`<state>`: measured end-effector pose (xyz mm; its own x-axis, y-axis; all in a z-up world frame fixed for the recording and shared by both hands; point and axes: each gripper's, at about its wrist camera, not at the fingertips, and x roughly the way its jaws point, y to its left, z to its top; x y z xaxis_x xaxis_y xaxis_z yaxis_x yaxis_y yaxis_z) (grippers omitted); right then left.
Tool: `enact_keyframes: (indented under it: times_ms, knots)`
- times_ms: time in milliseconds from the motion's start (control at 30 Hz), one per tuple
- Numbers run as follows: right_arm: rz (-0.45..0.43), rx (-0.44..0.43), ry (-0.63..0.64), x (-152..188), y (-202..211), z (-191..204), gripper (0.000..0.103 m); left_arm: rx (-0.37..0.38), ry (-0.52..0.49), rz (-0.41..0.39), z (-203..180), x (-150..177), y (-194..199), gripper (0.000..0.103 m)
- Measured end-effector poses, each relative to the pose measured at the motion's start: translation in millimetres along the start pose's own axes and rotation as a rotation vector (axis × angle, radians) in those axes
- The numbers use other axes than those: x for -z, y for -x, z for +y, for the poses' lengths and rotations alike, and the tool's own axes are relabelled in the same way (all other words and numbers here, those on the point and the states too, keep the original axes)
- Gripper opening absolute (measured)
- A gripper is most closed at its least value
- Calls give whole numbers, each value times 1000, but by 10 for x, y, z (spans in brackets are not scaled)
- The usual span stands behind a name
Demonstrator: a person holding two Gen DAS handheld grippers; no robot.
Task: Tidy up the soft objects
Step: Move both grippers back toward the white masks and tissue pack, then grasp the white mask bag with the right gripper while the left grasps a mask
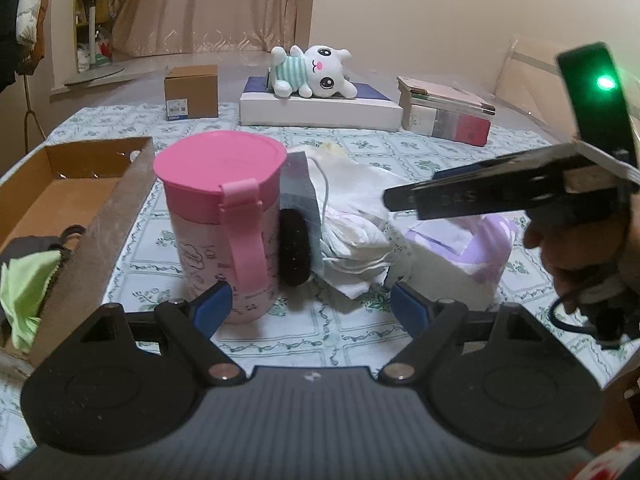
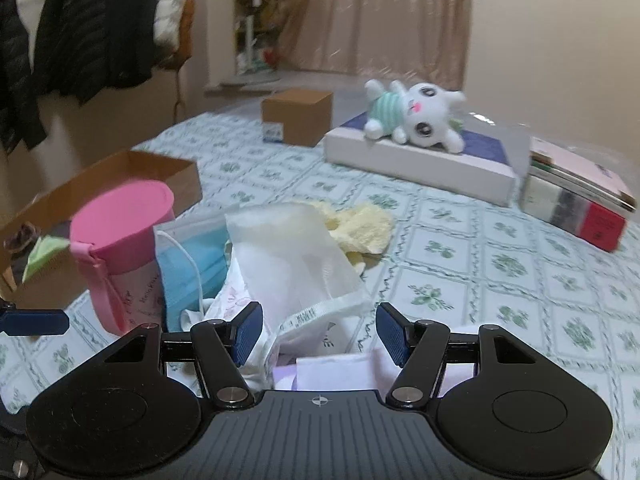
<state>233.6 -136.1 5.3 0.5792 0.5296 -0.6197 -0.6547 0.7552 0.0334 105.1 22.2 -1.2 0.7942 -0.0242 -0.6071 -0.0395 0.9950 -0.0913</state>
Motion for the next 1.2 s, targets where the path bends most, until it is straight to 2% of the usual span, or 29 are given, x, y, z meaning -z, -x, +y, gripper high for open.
enact_keyframes:
  times_ms: [267,300,333,400,500,667,833,1000,1100,1200]
  knots:
    - [64,-20,74,-67,-361,-1,62,-24,70,-7,67,51,-85,85]
    - [69,-16,76,-65,-383,3,59,-27,79,-8,80,55,-87,85]
    - [72,-23,77,-64,-392,6,39,-29,85,-10,90,59,-86,85]
    - [73,-11,79,-54,-379,6,17,-34,90,-12,93,67,-79,85]
    - [51,-5,55,-39,-268,-4,7,-30,90,-7,75,89,-72,85]
    - [-22,-3,-30,-33,129,-54,5,-1,72,-4,-17,107,-44,83]
    - [-93,79,-100,41,565,-148,5,36,31,-15,-149,76,-36,77]
    - [-115,147,-181,194,848,-288,5,68,-28,-35,-319,-8,-138,65]
    - [-114,167,-205,288,933,-325,5,69,-7,-55,-377,-98,-255,56]
    - [-115,177,-217,346,962,-354,5,33,25,-57,-398,-179,-401,46]
